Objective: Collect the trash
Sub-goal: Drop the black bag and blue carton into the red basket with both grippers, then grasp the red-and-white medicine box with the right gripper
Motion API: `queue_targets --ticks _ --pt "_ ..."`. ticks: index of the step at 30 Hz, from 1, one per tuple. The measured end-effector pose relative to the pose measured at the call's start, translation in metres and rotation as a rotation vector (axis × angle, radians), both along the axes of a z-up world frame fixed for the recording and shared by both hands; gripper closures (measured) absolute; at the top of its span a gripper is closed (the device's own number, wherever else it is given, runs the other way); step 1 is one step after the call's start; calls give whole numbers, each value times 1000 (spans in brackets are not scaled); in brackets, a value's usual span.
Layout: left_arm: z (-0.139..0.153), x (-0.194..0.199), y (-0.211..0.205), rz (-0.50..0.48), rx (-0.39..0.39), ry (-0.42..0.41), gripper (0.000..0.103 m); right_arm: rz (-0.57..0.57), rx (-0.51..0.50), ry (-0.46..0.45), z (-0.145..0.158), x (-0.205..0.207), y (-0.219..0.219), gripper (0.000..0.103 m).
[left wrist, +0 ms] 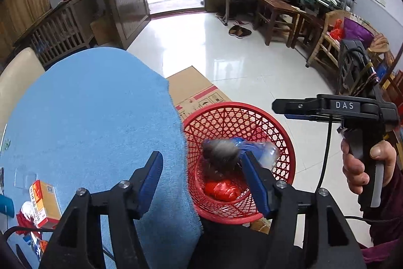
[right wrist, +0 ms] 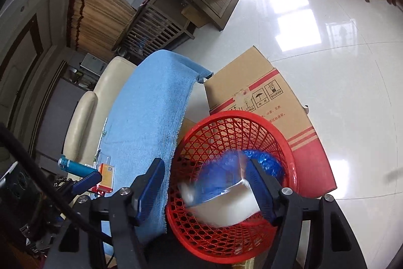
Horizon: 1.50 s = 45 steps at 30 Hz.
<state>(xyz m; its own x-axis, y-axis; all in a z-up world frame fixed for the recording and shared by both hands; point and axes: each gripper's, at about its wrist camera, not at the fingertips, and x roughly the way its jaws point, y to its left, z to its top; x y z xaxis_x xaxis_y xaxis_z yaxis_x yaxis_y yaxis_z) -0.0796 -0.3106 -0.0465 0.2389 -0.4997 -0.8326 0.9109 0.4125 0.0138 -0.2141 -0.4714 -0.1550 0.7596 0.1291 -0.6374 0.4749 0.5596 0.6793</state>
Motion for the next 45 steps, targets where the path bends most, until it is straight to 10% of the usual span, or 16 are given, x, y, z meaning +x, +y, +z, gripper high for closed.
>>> queue_targets --ticks 21,45 --pt "22 43 93 314 -37 -113 34 65 -65 -24 28 15 25 32" --pt "0 120 317 919 -12 -95 33 151 -66 -24 38 41 55 32"
